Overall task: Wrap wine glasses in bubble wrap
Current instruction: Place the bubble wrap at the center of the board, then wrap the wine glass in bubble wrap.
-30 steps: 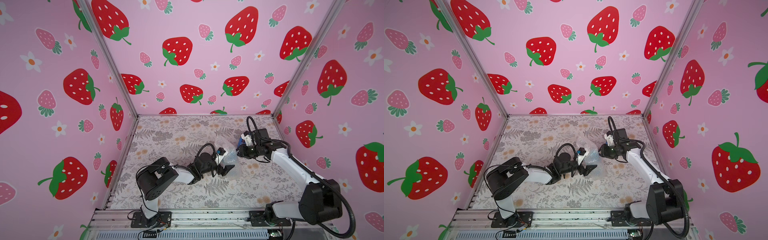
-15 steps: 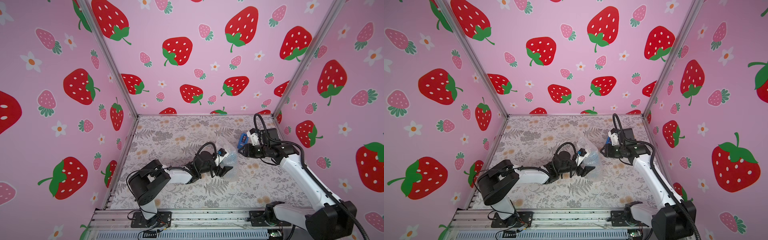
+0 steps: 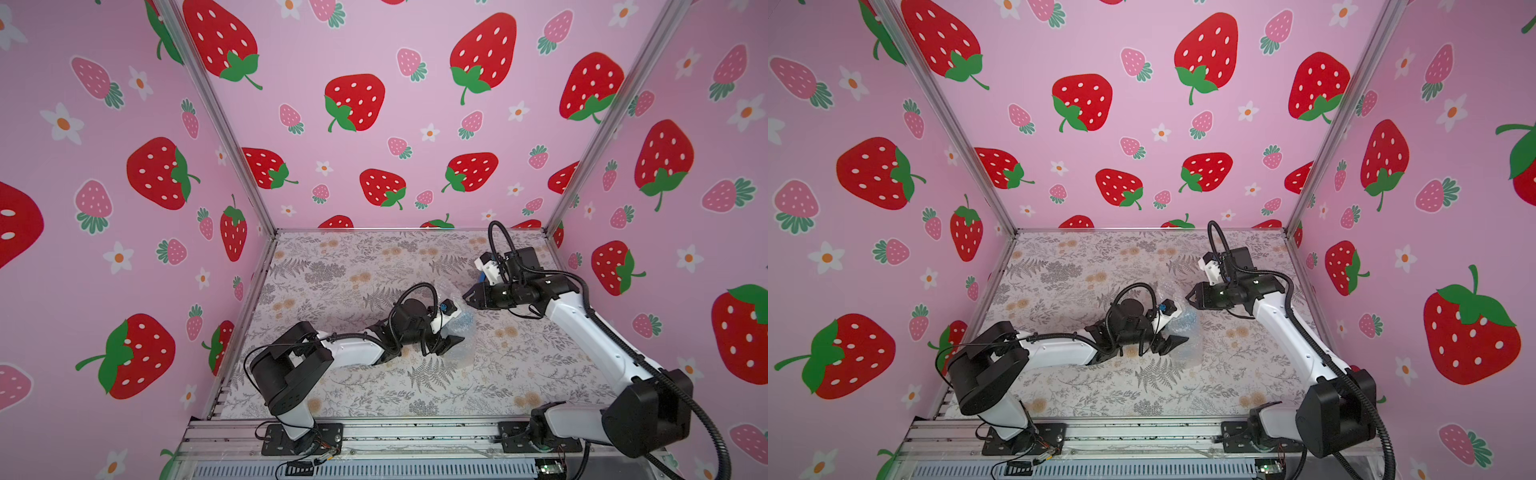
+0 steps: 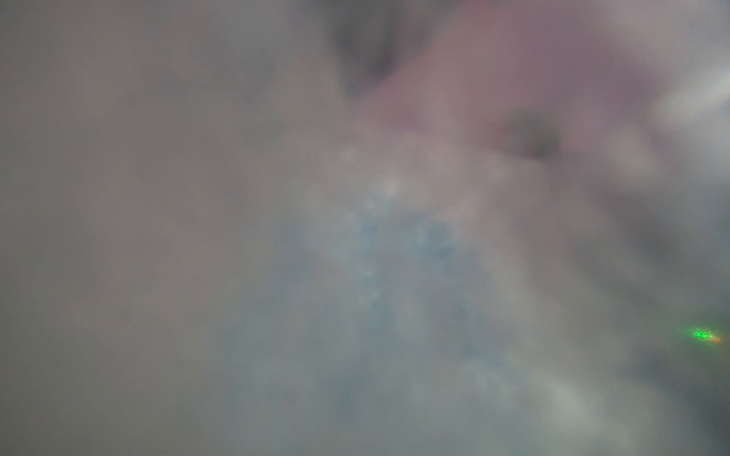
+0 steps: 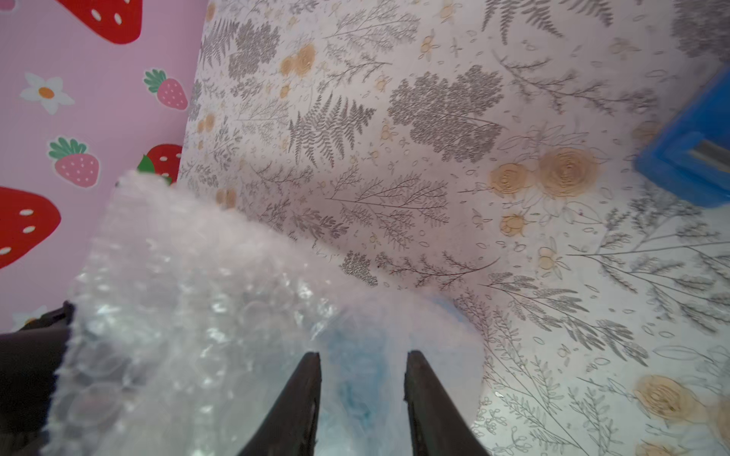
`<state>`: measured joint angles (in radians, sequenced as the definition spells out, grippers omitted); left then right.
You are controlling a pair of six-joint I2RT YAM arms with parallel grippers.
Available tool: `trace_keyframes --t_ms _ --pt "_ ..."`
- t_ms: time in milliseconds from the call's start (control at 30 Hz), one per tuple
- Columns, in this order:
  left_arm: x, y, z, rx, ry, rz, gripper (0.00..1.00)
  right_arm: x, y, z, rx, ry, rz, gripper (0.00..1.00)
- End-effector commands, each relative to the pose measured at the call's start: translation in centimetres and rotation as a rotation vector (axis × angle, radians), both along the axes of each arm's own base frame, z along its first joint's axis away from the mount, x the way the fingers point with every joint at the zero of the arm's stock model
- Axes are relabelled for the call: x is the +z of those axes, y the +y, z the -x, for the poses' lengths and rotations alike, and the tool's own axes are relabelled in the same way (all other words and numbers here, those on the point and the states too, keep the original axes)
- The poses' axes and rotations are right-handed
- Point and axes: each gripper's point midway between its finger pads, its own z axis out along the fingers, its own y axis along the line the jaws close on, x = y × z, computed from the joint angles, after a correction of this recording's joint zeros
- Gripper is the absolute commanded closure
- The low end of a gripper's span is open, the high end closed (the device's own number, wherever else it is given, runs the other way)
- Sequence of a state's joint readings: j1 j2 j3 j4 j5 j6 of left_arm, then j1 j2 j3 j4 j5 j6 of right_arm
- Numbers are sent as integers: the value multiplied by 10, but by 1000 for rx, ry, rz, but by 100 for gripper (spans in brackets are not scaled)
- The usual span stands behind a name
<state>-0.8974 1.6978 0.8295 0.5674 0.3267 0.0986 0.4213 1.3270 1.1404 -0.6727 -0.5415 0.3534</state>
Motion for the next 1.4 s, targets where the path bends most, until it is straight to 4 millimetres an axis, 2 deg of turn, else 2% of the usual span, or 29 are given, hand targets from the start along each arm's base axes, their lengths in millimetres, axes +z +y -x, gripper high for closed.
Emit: trace_keyframes --t_ms 0,167,300,400,467,600,700,800,933,1167,1367 --pt "-9 -4 -3 -24 16 -24 25 6 11 17 90 -20 -25 63" --pt "-12 -6 -4 -25 39 -28 26 -8 13 30 110 -13 -12 65" --pt "-11 -2 -9 -13 50 -21 26 -28 14 41 138 49 25 68" --pt "-6 2 -11 -6 55 -17 25 -47 8 46 132 80 92 72" --pt "1 5 -10 -2 57 -2 20 -60 -1 47 111 99 150 73" --pt "12 15 -3 3 75 5 4 -80 -12 50 88 134 226 74" --pt "14 24 3 14 83 5 0 -85 -8 52 89 141 218 74" --pt "16 38 5 56 65 11 1 -84 -2 52 94 133 202 74" --pt "33 51 7 94 39 41 0 -84 4 54 101 137 199 75" --pt "85 45 5 89 -6 150 18 -93 1 57 80 161 209 75" --pt "101 33 2 50 -11 166 27 -92 4 58 74 162 183 78"
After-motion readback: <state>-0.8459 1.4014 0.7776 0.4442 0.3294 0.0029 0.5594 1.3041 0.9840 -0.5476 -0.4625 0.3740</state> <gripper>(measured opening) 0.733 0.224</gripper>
